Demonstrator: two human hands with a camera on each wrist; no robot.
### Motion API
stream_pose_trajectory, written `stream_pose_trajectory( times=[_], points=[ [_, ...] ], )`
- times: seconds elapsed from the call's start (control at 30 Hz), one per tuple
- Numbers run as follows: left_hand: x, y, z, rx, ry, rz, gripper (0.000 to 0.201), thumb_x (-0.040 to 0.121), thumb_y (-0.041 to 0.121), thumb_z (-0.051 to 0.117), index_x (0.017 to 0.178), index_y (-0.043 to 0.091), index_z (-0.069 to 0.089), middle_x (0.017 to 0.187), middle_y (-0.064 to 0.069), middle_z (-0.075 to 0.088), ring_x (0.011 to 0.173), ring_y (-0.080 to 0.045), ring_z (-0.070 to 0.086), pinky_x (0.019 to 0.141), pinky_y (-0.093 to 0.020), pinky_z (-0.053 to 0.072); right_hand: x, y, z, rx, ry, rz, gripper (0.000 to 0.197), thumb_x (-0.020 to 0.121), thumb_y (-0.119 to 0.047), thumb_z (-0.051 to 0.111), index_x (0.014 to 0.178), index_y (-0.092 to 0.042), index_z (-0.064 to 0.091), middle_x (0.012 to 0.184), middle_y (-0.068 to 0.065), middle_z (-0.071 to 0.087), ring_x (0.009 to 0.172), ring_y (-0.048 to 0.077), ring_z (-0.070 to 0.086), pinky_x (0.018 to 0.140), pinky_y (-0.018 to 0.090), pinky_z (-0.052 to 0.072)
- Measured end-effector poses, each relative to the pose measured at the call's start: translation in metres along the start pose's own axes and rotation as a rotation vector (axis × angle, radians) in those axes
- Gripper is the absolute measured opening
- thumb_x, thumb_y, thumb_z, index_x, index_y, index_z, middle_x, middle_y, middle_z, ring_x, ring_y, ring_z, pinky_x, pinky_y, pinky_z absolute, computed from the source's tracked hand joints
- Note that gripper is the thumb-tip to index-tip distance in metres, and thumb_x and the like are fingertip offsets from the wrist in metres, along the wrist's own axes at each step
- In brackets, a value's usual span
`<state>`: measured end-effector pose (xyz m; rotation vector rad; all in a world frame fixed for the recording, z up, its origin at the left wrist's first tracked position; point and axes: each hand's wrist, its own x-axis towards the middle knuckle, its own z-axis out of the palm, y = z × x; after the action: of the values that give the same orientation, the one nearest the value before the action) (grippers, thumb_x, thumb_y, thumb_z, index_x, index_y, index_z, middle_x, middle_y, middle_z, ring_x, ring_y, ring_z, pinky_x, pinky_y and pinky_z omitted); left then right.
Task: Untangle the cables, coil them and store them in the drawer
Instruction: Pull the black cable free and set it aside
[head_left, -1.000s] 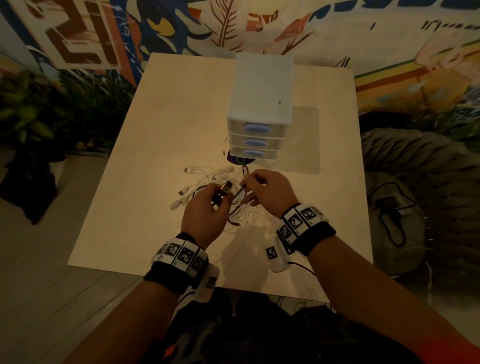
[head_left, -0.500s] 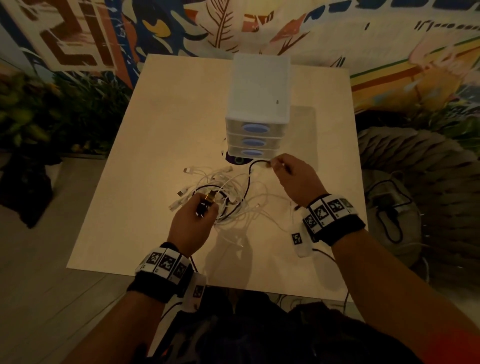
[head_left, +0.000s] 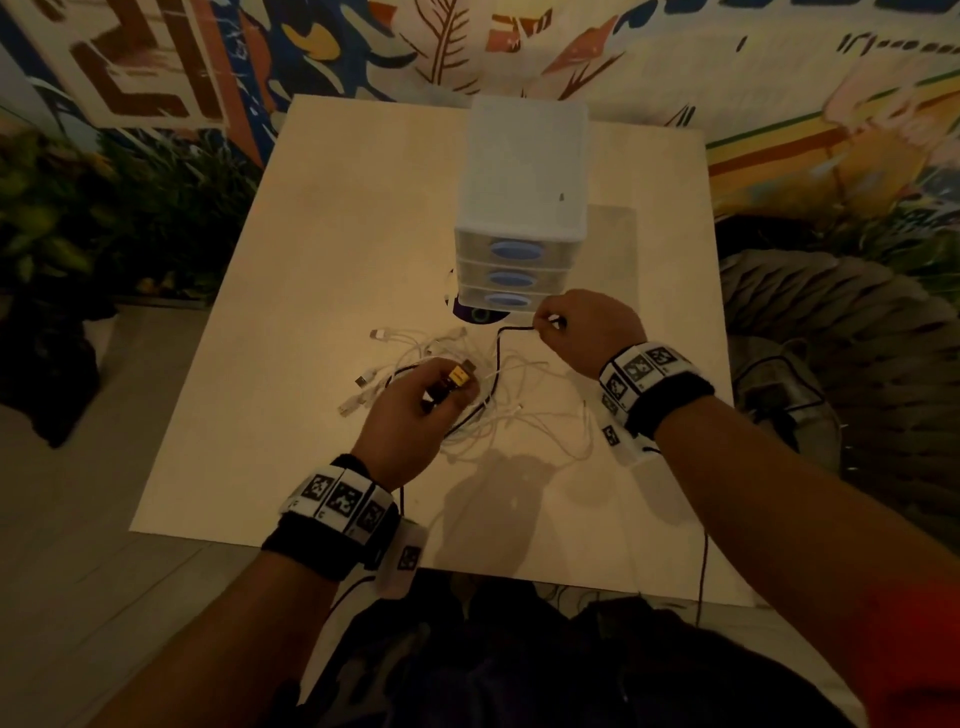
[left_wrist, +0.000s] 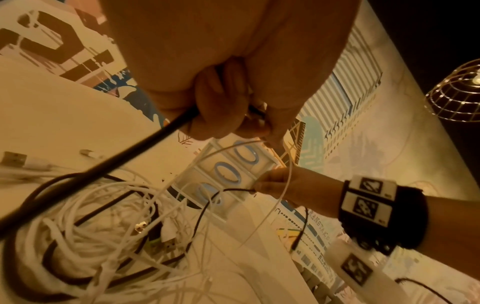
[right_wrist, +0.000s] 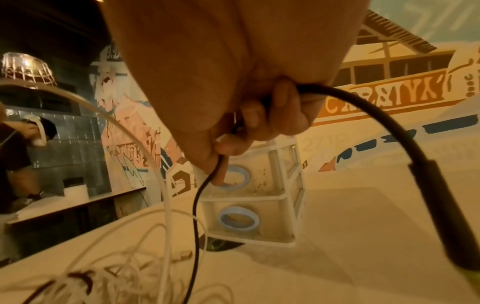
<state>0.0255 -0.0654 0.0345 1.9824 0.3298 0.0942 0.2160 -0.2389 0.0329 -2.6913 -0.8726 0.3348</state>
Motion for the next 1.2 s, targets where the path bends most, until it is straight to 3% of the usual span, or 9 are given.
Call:
stream_pose_trajectory(
  times=[0.17, 0.33, 0.5, 0.63, 0.8, 0.97, 1.03, 1.13, 1.2],
  points=[
    [0.007, -0.001, 0.007, 0.086, 0.096, -0.077, 0.005, 0.102, 0.03, 0.056, 0.104, 0.027, 0.06, 0.08, 0.013, 0.062, 0.068, 0.004, 0.058, 0.057, -0.01, 0.041, 0.005, -0.01, -0.019, 0.0, 0.108, -0.012, 0.023, 0.093, -0.039, 0.057, 0.102, -0.026, 0.075, 0.101, 0.001, 0.071, 0.093, 0.024, 0.064, 0.07, 0.028, 0.041],
    [0.017, -0.015, -0.001, 0.12, 0.258, -0.257, 0.012, 0.1, 0.035, 0.057, 0.103, 0.024, 0.052, 0.074, 0.009, 0.059, 0.061, -0.002, 0.055, 0.055, -0.025, 0.036, 0.007, 0.003, -0.033, -0.068, 0.09, 0.082, 0.026, 0.091, -0.042, 0.059, 0.099, -0.023, 0.076, 0.104, 0.002, 0.072, 0.093, 0.025, 0.064, 0.072, 0.031, 0.046],
    [0.006, -0.026, -0.005, 0.256, 0.014, -0.229, 0.025, 0.096, 0.044, 0.061, 0.079, 0.027, 0.059, 0.061, 0.007, 0.051, 0.053, -0.005, 0.046, 0.052, -0.026, 0.032, 0.004, 0.018, -0.025, -0.018, 0.052, 0.151, 0.026, 0.092, -0.044, 0.058, 0.105, -0.027, 0.074, 0.11, 0.0, 0.071, 0.1, 0.024, 0.064, 0.074, 0.028, 0.04],
    [0.0, -0.03, 0.015, 0.278, -0.18, -0.21, 0.02, 0.1, 0.039, 0.056, 0.096, 0.028, 0.073, 0.075, 0.003, 0.065, 0.061, -0.009, 0.054, 0.06, -0.027, 0.04, 0.003, 0.024, -0.015, -0.013, -0.032, 0.16, 0.026, 0.098, -0.04, 0.053, 0.11, -0.029, 0.073, 0.116, 0.003, 0.07, 0.106, 0.027, 0.062, 0.084, 0.034, 0.046],
    [0.028, -0.032, 0.036, 0.254, -0.075, -0.237, 0.027, 0.106, 0.024, 0.043, 0.12, 0.023, 0.065, 0.099, 0.001, 0.068, 0.085, -0.021, 0.062, 0.071, -0.03, 0.042, 0.004, 0.026, -0.008, -0.005, -0.122, 0.153, 0.027, 0.101, -0.036, 0.048, 0.108, -0.032, 0.074, 0.112, 0.008, 0.065, 0.105, 0.031, 0.06, 0.078, 0.031, 0.039],
    [0.051, -0.027, 0.037, 0.166, 0.094, -0.196, 0.022, 0.105, 0.021, 0.042, 0.115, 0.024, 0.062, 0.076, 0.004, 0.064, 0.062, -0.018, 0.06, 0.061, -0.036, 0.046, -0.003, 0.025, -0.026, 0.029, -0.068, 0.087, 0.029, 0.103, -0.037, 0.045, 0.111, -0.031, 0.072, 0.097, 0.002, 0.055, 0.104, 0.029, 0.059, 0.078, 0.032, 0.037],
    [0.059, -0.031, 0.037, 0.132, 0.052, -0.224, 0.024, 0.104, 0.021, 0.045, 0.111, 0.027, 0.067, 0.077, 0.009, 0.061, 0.062, -0.013, 0.057, 0.065, -0.032, 0.044, -0.007, 0.025, -0.036, 0.049, -0.047, 0.05, 0.029, 0.103, -0.038, 0.045, 0.11, -0.032, 0.072, 0.09, -0.003, 0.049, 0.095, 0.025, 0.057, 0.076, 0.031, 0.035],
    [0.064, -0.029, 0.042, 0.137, -0.044, -0.18, 0.023, 0.101, 0.028, 0.053, 0.115, 0.033, 0.071, 0.095, 0.008, 0.071, 0.086, -0.015, 0.067, 0.083, -0.033, 0.051, -0.011, 0.024, -0.043, 0.066, -0.066, 0.002, 0.029, 0.103, -0.039, 0.046, 0.111, -0.03, 0.072, 0.079, -0.01, 0.041, 0.085, 0.015, 0.045, 0.075, 0.029, 0.032],
    [0.064, -0.022, 0.045, 0.156, -0.109, -0.117, 0.02, 0.1, 0.036, 0.057, 0.111, 0.032, 0.073, 0.098, 0.009, 0.074, 0.09, -0.009, 0.066, 0.083, -0.03, 0.051, -0.012, 0.022, -0.041, 0.069, -0.083, -0.018, 0.029, 0.103, -0.039, 0.046, 0.111, -0.029, 0.072, 0.074, -0.014, 0.036, 0.084, 0.013, 0.043, 0.075, 0.029, 0.032]
  ],
)
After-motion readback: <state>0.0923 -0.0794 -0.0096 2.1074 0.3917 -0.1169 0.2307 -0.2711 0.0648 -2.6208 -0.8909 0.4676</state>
